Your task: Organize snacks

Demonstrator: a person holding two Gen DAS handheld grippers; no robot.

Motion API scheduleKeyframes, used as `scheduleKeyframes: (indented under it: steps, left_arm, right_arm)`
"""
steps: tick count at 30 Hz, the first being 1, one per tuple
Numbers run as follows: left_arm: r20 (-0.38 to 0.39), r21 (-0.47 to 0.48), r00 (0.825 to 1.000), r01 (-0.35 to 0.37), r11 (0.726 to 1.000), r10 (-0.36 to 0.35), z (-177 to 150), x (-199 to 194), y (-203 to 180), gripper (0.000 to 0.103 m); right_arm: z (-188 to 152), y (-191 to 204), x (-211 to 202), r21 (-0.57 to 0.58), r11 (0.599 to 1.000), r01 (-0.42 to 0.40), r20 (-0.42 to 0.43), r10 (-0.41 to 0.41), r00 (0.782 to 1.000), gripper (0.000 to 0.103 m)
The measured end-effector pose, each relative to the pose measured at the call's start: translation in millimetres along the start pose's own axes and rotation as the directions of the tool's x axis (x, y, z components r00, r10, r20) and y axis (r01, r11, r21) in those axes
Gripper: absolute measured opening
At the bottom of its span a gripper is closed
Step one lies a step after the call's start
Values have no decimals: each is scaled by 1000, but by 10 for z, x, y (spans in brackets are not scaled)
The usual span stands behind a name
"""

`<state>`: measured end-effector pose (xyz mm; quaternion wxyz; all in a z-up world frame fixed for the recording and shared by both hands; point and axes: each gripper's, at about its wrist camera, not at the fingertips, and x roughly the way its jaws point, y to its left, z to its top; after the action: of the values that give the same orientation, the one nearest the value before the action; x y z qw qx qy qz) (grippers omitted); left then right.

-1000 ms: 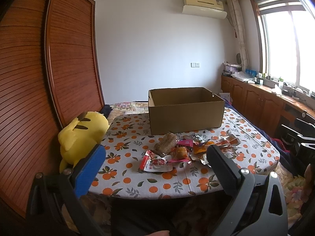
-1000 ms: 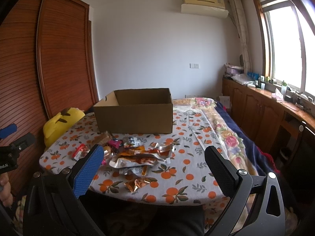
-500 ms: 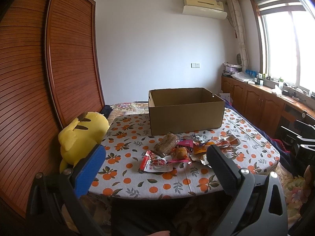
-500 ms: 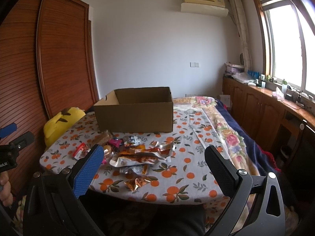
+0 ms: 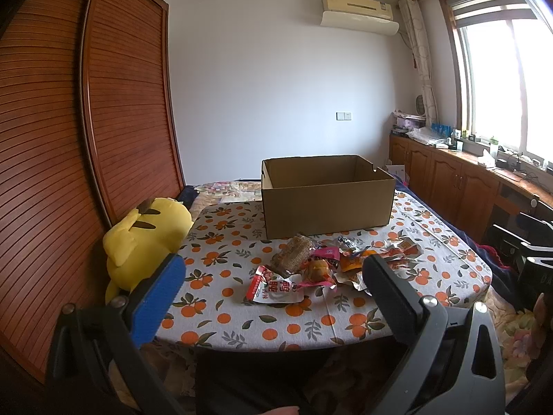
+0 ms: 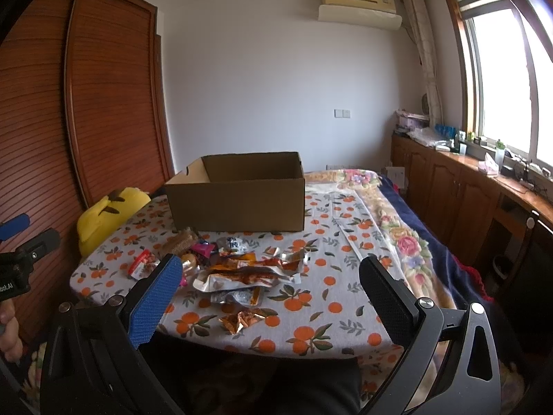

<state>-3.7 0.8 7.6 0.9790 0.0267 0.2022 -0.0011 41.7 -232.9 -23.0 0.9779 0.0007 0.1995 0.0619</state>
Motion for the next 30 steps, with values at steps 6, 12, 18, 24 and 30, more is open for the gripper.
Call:
scheduleKeyframes:
  steps: [6,12,18,24,30]
  left_arm:
    - [0,0,1000,-1,1000,1,-4,-1,-2,103]
    - [-1,0,1000,-1,1000,1,8,4,11,103]
    - [-7,-2,1000,2,1000,-2,5,11,22,103]
    - [-23,-6,1000,5,1000,-6,-58,66,10,103]
    - [-61,-4,998,18,1000,-18,-166,237,-22,103]
  right_arm:
    - [0,1,3,-1,1000,0,0,0,1000,103]
    - [2,3,6,-1,1000,1,0,-1,1000,103]
    - [-8,-5,3,1,1000,0,-2,0,1000,103]
    - [-62,-34,28,3,1000,-1,-12,1,1000,103]
    - [-127,-73,131,1,1000,-1,-33,1,999,103]
